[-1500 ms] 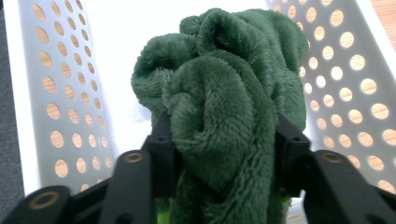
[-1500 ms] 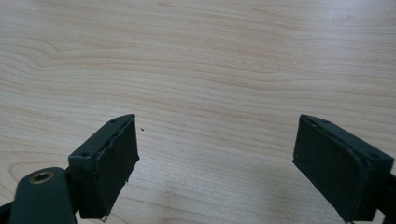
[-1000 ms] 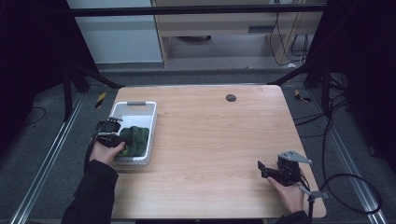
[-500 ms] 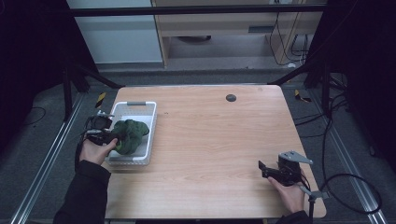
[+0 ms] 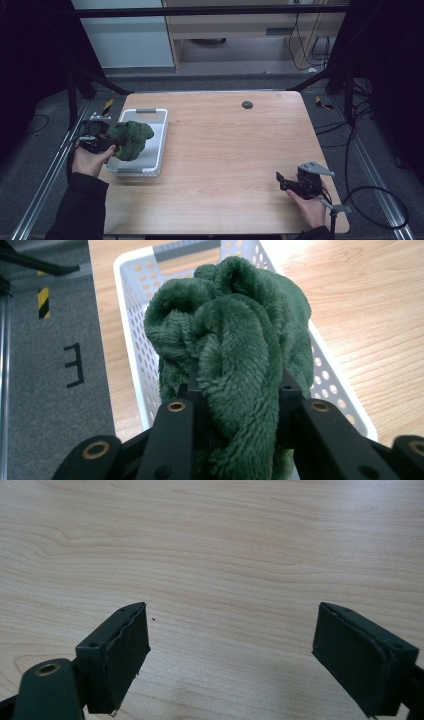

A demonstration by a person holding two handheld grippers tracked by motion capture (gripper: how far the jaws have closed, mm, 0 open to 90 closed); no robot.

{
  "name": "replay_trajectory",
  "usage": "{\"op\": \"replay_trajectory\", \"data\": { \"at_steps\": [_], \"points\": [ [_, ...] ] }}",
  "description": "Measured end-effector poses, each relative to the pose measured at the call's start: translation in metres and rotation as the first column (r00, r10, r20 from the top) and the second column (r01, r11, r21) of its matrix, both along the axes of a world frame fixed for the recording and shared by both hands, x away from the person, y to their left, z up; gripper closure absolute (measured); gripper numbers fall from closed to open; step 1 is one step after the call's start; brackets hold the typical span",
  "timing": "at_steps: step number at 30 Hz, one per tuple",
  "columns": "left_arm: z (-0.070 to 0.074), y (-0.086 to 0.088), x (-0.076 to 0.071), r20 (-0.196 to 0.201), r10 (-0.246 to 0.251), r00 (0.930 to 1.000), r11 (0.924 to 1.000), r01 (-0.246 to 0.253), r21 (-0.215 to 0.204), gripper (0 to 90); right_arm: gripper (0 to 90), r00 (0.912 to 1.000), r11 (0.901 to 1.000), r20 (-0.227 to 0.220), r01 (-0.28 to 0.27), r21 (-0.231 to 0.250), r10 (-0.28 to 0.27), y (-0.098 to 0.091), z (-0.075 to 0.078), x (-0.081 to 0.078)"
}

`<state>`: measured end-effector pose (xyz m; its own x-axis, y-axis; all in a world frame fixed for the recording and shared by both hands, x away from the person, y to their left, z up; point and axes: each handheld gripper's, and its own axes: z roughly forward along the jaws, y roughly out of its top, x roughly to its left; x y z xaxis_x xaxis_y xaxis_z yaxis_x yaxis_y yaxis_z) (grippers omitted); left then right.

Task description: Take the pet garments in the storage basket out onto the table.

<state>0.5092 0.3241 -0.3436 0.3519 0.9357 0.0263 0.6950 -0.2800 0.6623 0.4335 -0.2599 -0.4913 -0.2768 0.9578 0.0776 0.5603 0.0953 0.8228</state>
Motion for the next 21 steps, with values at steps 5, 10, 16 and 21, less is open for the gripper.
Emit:
{"op": "replay_trajectory", "data": {
  "at_steps": [5,10,16,21],
  "points": [
    [0.009,-0.003,-0.005,0.017,-0.025,0.9995,0.9997,0.025,-0.001,69.6,14.7,1.0,1.0,0.001,-0.002,-0.002,0.002,0.001,0.0,0.0],
    [0.017,-0.008,-0.01,0.034,-0.048,0.9983,0.9988,0.048,0.002,69.6,14.7,1.0,1.0,0.005,-0.003,-0.004,0.003,0.001,0.001,-0.001],
    [0.028,-0.017,-0.015,0.05,-0.092,0.9945,0.9957,0.091,0.015,69.6,14.7,0.9999,0.9999,0.011,-0.004,-0.012,0.004,0.001,0.0,0.0],
    [0.034,-0.03,-0.019,0.05,-0.136,0.9894,0.9906,0.135,0.017,69.6,14.7,0.9999,0.9999,0.014,-0.004,-0.014,0.004,0.001,0.0,-0.001]
  ]
}}
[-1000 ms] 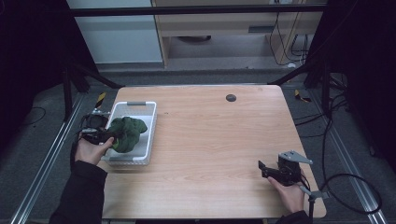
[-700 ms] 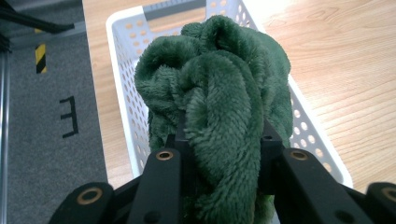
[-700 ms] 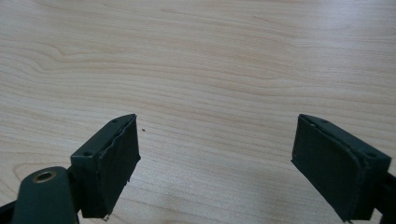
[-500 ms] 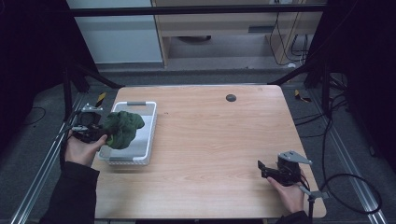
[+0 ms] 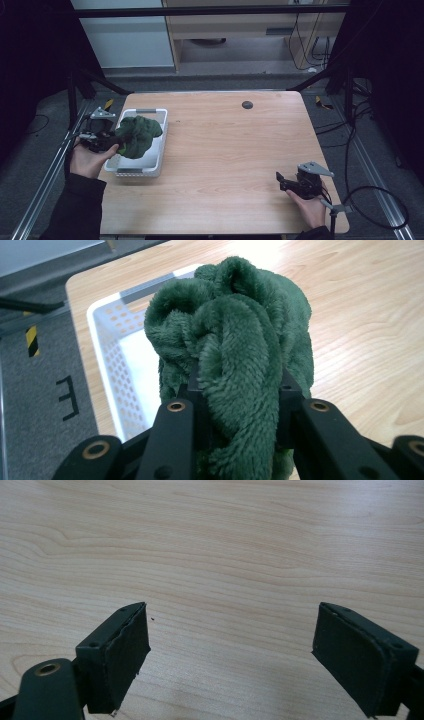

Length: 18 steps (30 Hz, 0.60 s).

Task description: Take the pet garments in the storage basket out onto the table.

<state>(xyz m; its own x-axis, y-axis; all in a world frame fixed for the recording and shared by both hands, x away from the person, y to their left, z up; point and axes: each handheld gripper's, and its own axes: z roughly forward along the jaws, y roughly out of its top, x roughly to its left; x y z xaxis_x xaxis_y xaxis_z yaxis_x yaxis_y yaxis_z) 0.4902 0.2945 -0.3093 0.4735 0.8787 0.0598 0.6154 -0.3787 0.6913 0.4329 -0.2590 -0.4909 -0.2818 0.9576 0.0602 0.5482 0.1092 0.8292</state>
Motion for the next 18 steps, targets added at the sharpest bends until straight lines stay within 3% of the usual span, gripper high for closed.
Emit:
{"op": "replay_trajectory", "data": {
  "at_steps": [12,18],
  "points": [
    [0.009,-0.029,-0.002,-0.006,-0.1,0.9949,0.9949,0.101,0.013,69.6,14.7,1.0,1.0,0.004,-0.002,-0.006,0.002,0.0,0.0,0.001],
    [0.01,-0.047,-0.004,-0.015,-0.165,0.9861,0.9859,0.166,0.023,69.6,14.7,1.0,1.0,0.003,-0.002,-0.005,0.002,0.0,0.0,0.001]
  ]
}}
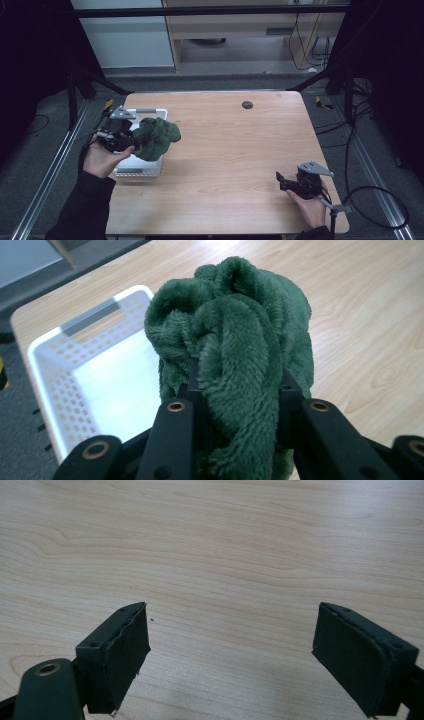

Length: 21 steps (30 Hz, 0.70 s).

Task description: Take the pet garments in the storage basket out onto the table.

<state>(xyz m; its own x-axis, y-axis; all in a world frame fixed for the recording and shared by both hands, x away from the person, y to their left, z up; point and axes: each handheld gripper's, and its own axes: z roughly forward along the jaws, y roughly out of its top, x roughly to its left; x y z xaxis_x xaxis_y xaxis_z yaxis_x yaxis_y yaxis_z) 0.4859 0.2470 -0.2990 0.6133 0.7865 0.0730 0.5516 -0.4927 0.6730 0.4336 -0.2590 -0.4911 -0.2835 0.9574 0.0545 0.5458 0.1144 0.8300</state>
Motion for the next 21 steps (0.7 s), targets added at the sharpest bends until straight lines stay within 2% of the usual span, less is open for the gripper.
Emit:
{"op": "replay_trajectory", "data": {
  "at_steps": [2,7,13,21],
  "points": [
    [0.0,-0.008,-0.001,-0.002,-0.031,0.9995,0.9995,0.031,0.007,69.6,14.7,1.0,1.0,0.001,0.0,-0.002,0.0,0.0,0.0,0.0],
    [-0.002,-0.021,0.0,-0.013,-0.068,0.9976,0.9975,0.068,0.016,69.5,14.7,1.0,1.0,0.004,0.0,-0.004,0.0,0.0,0.0,0.0],
    [-0.004,-0.036,0.003,-0.028,-0.124,0.9919,0.9919,0.125,0.024,69.5,14.8,1.0,1.0,0.005,-0.001,-0.006,0.001,0.0,0.0,0.0],
    [-0.009,-0.054,0.005,-0.042,-0.164,0.9856,0.986,0.165,0.025,69.5,15.0,1.0,1.0,0.008,-0.004,-0.007,0.004,0.0,0.0,0.0]
  ]
}}
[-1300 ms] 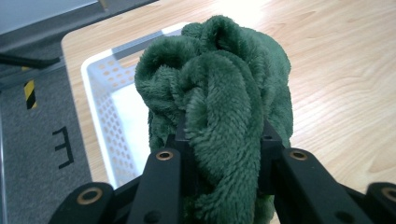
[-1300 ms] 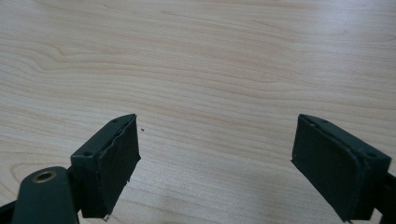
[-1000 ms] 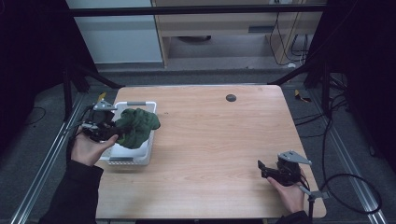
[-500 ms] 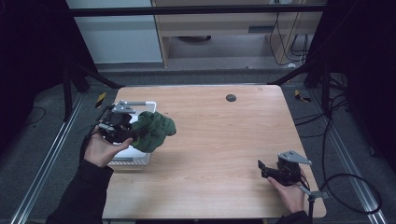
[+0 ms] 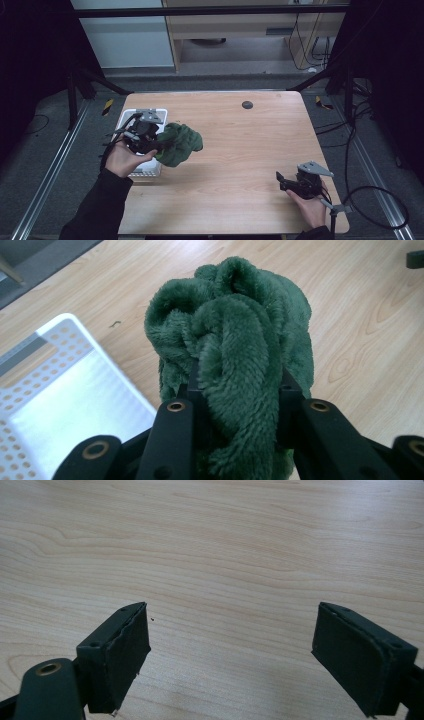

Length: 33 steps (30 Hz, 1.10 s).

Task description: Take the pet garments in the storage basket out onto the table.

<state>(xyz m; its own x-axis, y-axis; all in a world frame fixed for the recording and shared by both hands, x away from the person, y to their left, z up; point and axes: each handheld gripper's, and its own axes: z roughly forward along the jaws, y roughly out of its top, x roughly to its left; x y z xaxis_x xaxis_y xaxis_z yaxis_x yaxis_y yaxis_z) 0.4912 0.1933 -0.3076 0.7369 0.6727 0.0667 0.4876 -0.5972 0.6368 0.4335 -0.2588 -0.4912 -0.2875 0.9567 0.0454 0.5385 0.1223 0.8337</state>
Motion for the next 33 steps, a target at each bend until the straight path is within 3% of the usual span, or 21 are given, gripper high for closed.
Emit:
{"op": "replay_trajectory", "data": {
  "at_steps": [18,33],
  "points": [
    [-0.019,-0.038,0.005,-0.035,-0.098,0.9946,0.9948,0.099,0.024,69.4,15.0,1.0,1.0,0.003,0.005,-0.002,-0.005,-0.001,0.0,0.0],
    [-0.046,-0.067,0.011,-0.095,-0.171,0.9808,0.9834,0.175,0.046,69.4,14.6,0.9999,0.9999,0.01,0.01,-0.013,-0.01,-0.001,0.0,0.001]
  ]
}}
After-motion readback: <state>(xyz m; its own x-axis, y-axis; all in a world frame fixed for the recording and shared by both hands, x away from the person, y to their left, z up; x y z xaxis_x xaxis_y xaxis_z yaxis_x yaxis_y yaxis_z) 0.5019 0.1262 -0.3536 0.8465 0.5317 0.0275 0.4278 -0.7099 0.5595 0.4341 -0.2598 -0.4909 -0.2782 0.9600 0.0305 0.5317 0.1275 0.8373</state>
